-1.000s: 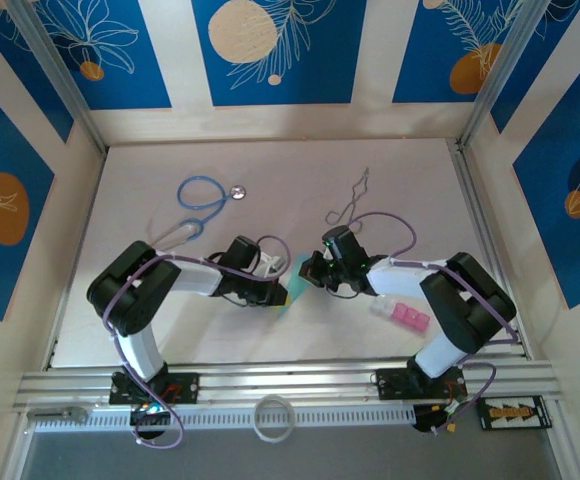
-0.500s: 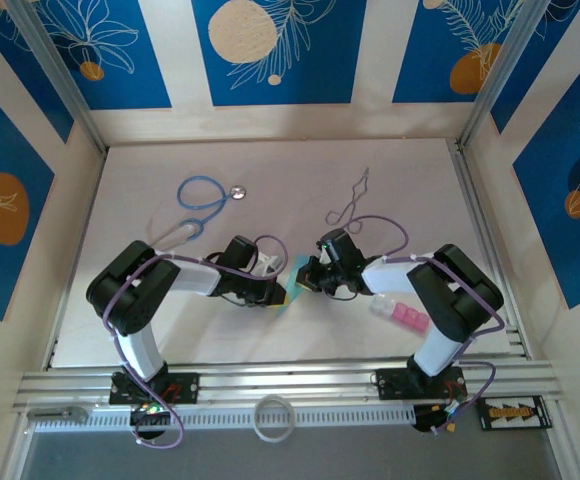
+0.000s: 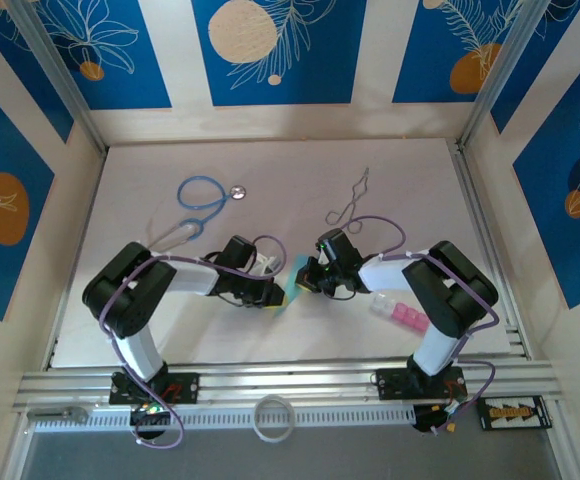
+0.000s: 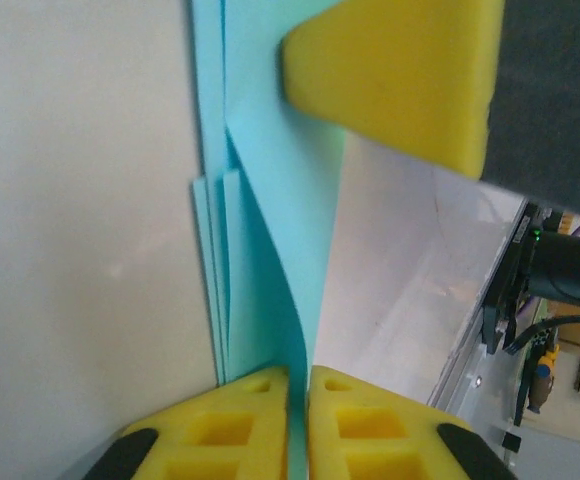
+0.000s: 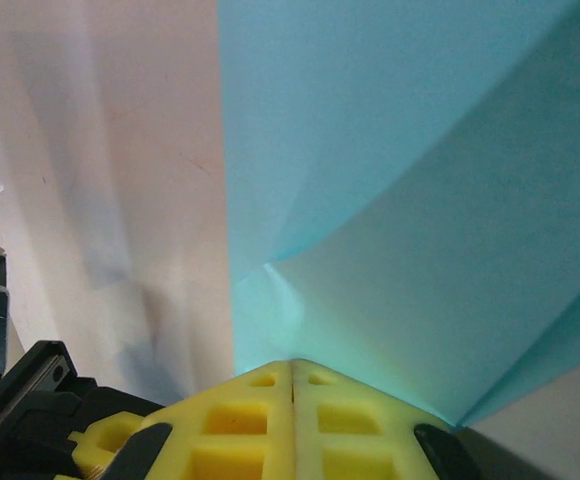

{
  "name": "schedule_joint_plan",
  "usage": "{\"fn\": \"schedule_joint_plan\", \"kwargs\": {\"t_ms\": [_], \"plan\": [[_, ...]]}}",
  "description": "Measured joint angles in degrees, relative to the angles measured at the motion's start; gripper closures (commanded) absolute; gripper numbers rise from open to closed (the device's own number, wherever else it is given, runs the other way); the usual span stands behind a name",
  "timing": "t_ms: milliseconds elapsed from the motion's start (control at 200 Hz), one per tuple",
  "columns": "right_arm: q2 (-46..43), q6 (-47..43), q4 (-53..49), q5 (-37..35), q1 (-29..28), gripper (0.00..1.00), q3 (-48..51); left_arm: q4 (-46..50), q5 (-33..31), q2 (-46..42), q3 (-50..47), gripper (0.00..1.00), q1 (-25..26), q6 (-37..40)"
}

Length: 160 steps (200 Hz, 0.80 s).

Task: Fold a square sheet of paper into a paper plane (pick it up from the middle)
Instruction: Fold the wing for the fifth time at the center of the table.

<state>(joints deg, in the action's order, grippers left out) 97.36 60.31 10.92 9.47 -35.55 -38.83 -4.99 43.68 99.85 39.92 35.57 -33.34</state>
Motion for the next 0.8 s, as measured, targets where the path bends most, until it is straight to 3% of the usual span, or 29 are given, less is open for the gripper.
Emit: {"fn": "schedule_joint_plan", "kwargs": {"t_ms": [150,360,485,575,735,800], "plan": [[0.0,0.2,0.0,0.0,0.0,0.98,0.0,4.8,0.0,-1.6,-0.4,1.0,-0.1,2.1],[0.2,0.2,-0.2,0.2,0.0,0.98,-0.2,6.1,0.0,-1.7,-0.4,1.0,-0.3,3.8],[0.4,0.2,-0.8,0.5,-0.2,0.98,-0.7,8.0,-0.7,-1.9,-0.2,0.86,-0.3,4.9],[0.5,0.2,-1.2,0.4,-0.2,0.98,-0.9,9.9,-0.8,-2.6,0.0,0.85,-0.3,5.8],[0.5,0.2,-1.3,0.4,-0.2,0.98,-1.0,13.1,-1.7,-3.0,0.0,1.0,-0.3,7.4],[0.5,0.2,-1.3,0.4,-0.2,0.98,-1.0,13.4,-1.7,-3.0,0.0,1.0,-0.3,7.8]]}}
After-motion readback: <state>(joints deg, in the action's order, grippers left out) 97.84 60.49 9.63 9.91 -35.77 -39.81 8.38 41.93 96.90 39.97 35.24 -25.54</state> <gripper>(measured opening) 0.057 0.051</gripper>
